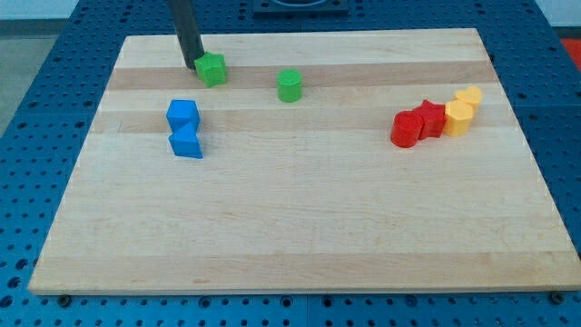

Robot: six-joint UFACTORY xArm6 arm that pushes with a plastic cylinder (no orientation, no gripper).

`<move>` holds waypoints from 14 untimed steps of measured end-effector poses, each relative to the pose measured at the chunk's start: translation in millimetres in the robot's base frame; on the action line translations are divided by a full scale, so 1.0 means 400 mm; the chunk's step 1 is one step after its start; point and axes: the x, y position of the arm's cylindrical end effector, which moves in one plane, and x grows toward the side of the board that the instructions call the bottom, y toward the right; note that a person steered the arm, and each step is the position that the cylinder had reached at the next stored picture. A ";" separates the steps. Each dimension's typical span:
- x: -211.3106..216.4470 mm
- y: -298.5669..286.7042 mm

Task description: Keep the green star to the left of the green circle

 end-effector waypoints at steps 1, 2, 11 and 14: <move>0.001 0.000; 0.034 0.013; -0.008 0.060; 0.086 0.097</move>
